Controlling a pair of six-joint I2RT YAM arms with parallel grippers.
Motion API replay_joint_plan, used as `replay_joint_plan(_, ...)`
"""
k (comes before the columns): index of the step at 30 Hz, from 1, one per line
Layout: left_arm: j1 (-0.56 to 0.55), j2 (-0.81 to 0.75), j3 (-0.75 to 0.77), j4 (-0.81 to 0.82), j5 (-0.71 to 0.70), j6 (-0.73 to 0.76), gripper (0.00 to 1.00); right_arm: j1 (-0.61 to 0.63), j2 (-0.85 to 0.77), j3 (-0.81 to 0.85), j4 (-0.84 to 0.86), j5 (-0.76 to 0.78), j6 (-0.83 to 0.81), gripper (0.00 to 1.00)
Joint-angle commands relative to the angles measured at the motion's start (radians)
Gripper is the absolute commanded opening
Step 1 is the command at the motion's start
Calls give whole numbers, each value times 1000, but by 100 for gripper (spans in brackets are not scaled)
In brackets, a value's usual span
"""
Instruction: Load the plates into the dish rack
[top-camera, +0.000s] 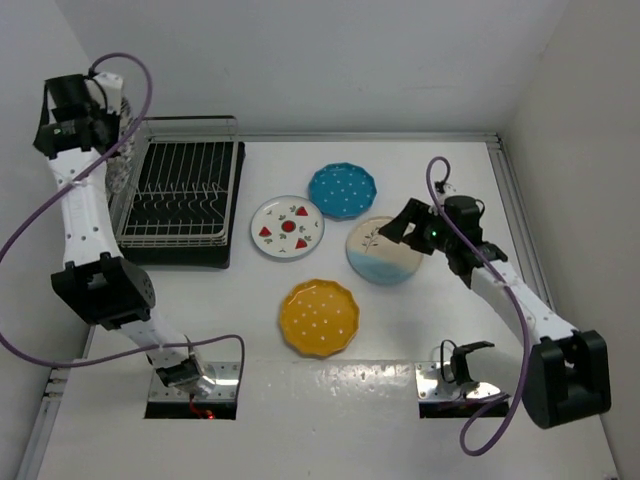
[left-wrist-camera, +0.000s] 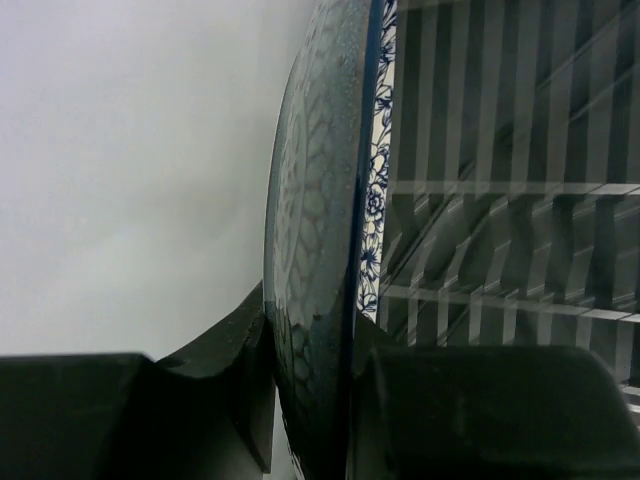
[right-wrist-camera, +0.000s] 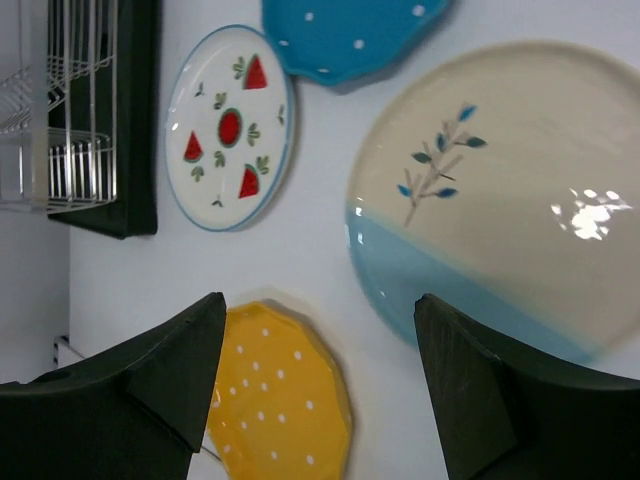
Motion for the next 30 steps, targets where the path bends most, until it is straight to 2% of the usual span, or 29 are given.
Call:
replay_joint_plan(1, 90, -57, -10, 77, 53, 57, 0, 52, 71, 108, -10, -26, -47, 76)
replay_joint_plan(3, 146, -57, -34, 86, 141, 57, 0, 84, 110, 158, -24, -29, -50, 76)
replay_joint_plan(7, 193, -57, -83, 118, 212, 46, 0, 119, 176, 223, -70, -15, -67, 76)
replay_joint_plan(13, 258, -46, -184, 198, 256, 35, 0, 141, 167, 237, -73, 20, -75, 76)
replay_joint_plan(18, 267, -55, -238, 252, 256, 26, 0, 136, 139, 220, -71, 28, -76, 76)
replay_joint_plan(23, 267, -78, -221, 261, 294, 26, 0, 145, 136, 209, -75, 30, -76, 76)
replay_joint_plan(30, 267, -87, -165, 261, 273, 27, 0, 144, 130, 207, -76, 28, -86, 76)
